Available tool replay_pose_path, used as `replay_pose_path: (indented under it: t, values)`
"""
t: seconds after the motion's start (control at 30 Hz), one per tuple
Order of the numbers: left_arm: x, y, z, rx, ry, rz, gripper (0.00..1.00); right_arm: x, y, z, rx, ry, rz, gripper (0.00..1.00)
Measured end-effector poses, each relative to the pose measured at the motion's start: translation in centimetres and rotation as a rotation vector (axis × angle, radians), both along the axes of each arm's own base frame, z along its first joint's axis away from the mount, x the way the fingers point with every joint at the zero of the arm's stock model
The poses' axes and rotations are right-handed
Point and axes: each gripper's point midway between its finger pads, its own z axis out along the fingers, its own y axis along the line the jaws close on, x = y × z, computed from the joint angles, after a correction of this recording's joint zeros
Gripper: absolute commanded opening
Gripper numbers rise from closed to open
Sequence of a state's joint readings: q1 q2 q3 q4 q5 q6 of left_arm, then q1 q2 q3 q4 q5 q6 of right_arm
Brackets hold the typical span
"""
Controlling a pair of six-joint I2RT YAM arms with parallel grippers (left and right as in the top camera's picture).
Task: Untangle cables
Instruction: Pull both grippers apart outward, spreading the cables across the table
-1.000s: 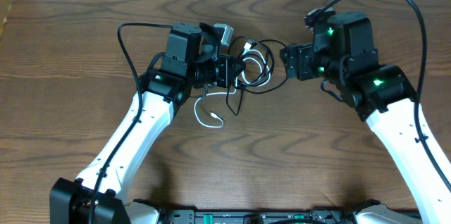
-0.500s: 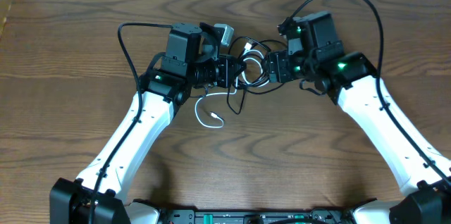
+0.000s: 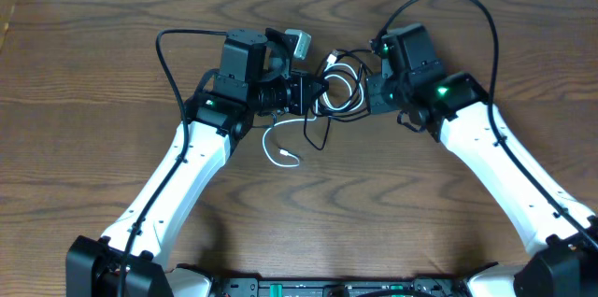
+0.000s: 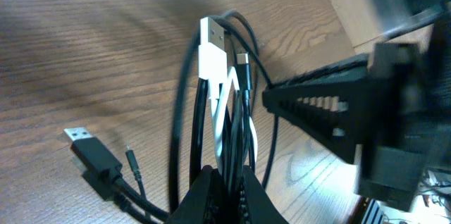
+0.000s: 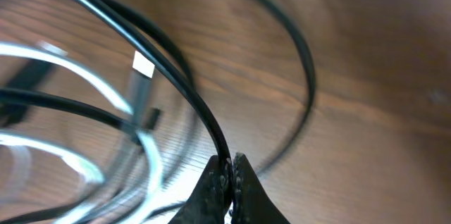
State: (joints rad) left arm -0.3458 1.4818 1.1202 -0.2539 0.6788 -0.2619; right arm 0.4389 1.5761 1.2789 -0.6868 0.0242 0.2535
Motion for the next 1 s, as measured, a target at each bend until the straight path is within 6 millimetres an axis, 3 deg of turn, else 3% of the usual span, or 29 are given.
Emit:
replay_pose_path:
  t: [0.2, 0.6, 0.73, 1.0]
  values:
    - [0.3, 0.6, 0.0, -0.004, 0.002, 0.013, 0.07, -0.6, -3.4, -2.3, -0.121, 0.053, -0.133, 0.01]
    - [2.8, 6.8, -0.7, 0.000, 0.056, 0.173, 0.08, 0.0, -13.7, -2.9, -0.199, 0.110, -0.457, 0.01]
    - [3.1, 8.2, -0.8, -0.004, 0.070, 0.206, 0.08, -0.1, -15.7, -3.0, -0.196, 0.123, -0.512, 0.01]
    - [3.5, 11.3, -1.3, -0.008, 0.109, 0.271, 0.08, -0.4, -17.8, -3.2, -0.178, 0.151, -0.572, 0.01]
